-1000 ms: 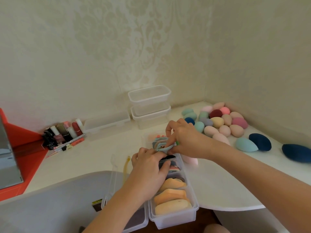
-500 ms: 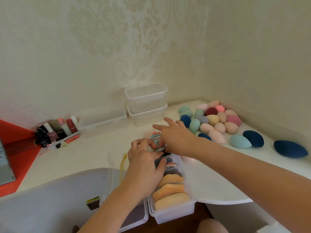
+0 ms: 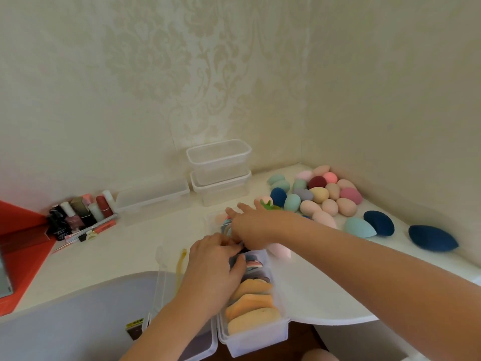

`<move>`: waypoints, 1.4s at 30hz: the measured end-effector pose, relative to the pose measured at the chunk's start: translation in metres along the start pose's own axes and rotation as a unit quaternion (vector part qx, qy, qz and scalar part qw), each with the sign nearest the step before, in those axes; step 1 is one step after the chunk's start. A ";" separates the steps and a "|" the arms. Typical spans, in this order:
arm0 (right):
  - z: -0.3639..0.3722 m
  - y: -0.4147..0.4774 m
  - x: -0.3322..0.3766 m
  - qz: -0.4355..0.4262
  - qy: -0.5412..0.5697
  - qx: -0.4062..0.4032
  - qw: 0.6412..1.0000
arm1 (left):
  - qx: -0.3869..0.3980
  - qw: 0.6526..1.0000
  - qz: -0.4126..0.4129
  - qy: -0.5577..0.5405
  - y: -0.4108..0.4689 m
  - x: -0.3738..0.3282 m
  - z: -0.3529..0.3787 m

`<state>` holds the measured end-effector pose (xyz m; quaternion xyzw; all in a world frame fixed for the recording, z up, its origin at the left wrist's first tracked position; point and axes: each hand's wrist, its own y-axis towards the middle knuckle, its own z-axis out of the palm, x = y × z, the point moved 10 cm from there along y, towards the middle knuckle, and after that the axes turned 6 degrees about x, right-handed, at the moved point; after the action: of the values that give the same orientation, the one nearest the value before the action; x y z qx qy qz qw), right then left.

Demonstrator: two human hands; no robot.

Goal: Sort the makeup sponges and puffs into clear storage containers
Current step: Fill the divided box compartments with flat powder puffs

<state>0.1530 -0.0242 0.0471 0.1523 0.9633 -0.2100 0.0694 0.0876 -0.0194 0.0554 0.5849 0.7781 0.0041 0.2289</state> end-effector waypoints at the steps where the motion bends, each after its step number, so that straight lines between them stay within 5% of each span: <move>1: 0.003 -0.001 0.002 -0.007 -0.015 0.033 0.999 | 0.003 1.000 -0.008 0.006 0.001 0.001 0.000; 6: 0.006 -0.005 0.003 -0.025 -0.022 0.061 0.998 | 0.009 0.999 -0.015 0.034 0.000 0.000 0.000; 12: -0.007 -0.015 -0.014 -0.031 0.125 -0.050 0.990 | 0.022 0.999 -0.016 0.048 0.005 -0.007 -0.002; 16: -0.050 -0.053 -0.068 -0.025 0.380 -0.197 0.903 | 0.004 0.997 -0.007 0.072 0.001 -0.008 -0.005; 19: -0.053 -0.068 -0.125 0.058 0.428 -0.256 0.865 | 0.015 0.995 0.002 0.102 0.005 -0.012 -0.006; 27: 0.033 -0.051 -0.227 0.300 0.315 -0.234 0.869 | 0.033 0.993 -0.052 0.096 0.012 0.001 -0.001; 35: 0.070 -0.003 -0.175 0.195 0.231 -0.160 0.940 | 0.036 0.996 -0.056 0.059 0.038 0.027 -0.001; 42: 0.069 -0.033 -0.185 0.287 0.166 -0.297 0.895 | -0.016 0.997 -0.077 0.007 0.046 0.033 -0.004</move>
<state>0.3221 -0.1311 0.0342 0.4275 0.8926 0.1429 0.0073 0.1206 0.0262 0.0596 0.5193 0.8224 0.0028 0.2324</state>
